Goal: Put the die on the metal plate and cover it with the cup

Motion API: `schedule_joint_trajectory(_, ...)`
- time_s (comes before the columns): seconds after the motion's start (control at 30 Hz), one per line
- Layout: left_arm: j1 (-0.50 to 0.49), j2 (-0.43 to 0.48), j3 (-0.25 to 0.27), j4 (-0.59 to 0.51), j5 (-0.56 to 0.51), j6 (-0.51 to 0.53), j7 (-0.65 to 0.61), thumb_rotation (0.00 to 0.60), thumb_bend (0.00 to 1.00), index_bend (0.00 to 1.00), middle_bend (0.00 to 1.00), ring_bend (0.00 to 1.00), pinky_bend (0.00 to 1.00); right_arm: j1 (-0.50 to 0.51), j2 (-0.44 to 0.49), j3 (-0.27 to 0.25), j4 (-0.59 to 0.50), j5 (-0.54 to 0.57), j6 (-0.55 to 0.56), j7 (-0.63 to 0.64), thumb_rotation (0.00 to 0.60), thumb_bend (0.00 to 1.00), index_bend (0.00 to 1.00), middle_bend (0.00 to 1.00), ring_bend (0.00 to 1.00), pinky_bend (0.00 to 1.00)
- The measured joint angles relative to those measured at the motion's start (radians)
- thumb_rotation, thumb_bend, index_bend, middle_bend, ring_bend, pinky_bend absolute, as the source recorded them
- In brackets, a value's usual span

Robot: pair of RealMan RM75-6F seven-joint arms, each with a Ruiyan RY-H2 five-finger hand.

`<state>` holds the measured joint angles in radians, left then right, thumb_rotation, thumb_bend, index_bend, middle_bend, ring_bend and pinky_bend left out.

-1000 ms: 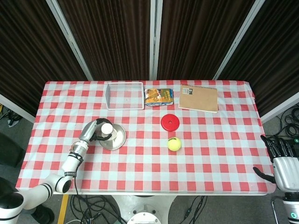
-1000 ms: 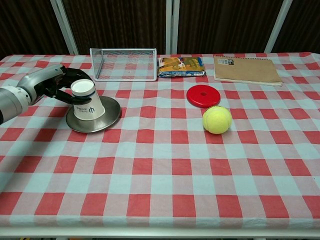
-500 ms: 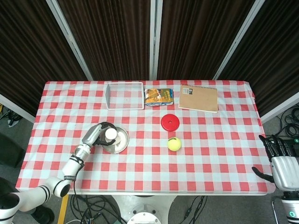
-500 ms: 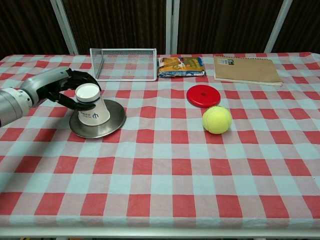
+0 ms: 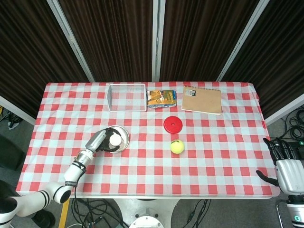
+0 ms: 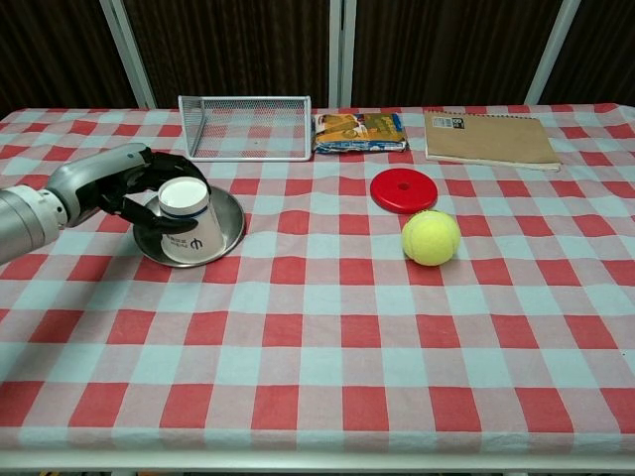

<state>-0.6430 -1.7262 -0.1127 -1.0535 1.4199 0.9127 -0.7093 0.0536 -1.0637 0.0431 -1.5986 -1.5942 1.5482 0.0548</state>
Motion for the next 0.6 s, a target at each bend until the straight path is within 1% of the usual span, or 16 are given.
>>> schedule_joint_trajectory(0.1,-0.003,-0.015,-0.014,0.036,-0.024,-0.011,0.007,0.600,0.31,0.46,0.34,0.22,0.18,-0.002,0.002,-0.001,-0.001,-0.002,0.003,-0.001,0.600,0.03,0.02,0.16,0.00,0.09)
schedule_joint_trajectory(0.23,-0.006,-0.044,-0.063,0.100,-0.076,-0.011,0.005,0.599,0.31,0.46,0.34,0.22,0.18,-0.003,0.002,-0.002,-0.003,-0.002,0.004,-0.001,0.600,0.03,0.02,0.16,0.00,0.09)
schedule_joint_trajectory(0.3,-0.006,-0.051,-0.078,0.116,-0.090,-0.007,0.004,0.599,0.31,0.46,0.34,0.22,0.18,-0.003,0.001,-0.003,-0.003,-0.003,0.003,0.000,0.600,0.03,0.02,0.16,0.00,0.09)
schedule_joint_trajectory(0.4,-0.004,-0.047,-0.081,0.110,-0.090,-0.001,0.000,0.600,0.31,0.46,0.34,0.22,0.18,-0.005,0.000,-0.004,-0.002,-0.005,0.007,0.001,0.600,0.03,0.02,0.16,0.00,0.09)
schedule_joint_trajectory(0.6,0.018,-0.004,-0.076,0.035,-0.061,0.062,-0.019,0.600,0.31,0.46,0.34,0.22,0.18,-0.012,0.004,-0.003,-0.001,-0.009,0.024,0.002,0.600,0.03,0.02,0.16,0.00,0.09)
